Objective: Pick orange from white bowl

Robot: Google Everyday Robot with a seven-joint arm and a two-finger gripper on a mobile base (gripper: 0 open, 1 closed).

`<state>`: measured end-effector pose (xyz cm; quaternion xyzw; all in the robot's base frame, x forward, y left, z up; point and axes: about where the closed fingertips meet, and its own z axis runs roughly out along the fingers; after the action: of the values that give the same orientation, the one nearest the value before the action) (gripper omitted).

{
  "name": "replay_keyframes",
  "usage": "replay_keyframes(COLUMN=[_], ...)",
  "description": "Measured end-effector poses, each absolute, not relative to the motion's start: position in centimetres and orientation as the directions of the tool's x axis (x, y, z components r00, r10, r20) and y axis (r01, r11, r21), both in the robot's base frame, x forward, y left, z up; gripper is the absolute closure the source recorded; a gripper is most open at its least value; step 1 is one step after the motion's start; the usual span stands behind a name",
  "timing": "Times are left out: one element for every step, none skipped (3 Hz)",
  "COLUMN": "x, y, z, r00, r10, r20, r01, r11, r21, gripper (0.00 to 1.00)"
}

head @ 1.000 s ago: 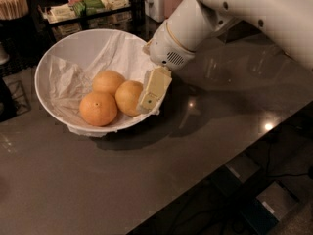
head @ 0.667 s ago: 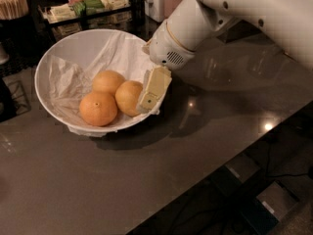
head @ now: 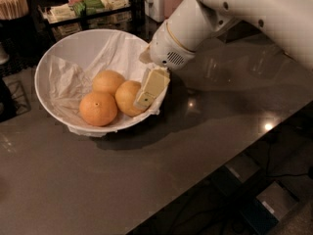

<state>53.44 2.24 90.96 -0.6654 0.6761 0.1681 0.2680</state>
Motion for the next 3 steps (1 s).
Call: replay_keyframes(x=[54.47,54.47,54.35], y=[3.05,3.05,3.17], z=[88.25,88.25,88.61], r00=[0.011,0.011,0.018], r10=[-0.831,-0.831,-0.831], r20=[-0.556,-0.556,-0.556], r01=[-0.995,-0.995,-0.994], r11=[0.047,0.047,0.045], r21=[-0.091,-0.091,-0.100], gripper=[0.06,0.06,0.14])
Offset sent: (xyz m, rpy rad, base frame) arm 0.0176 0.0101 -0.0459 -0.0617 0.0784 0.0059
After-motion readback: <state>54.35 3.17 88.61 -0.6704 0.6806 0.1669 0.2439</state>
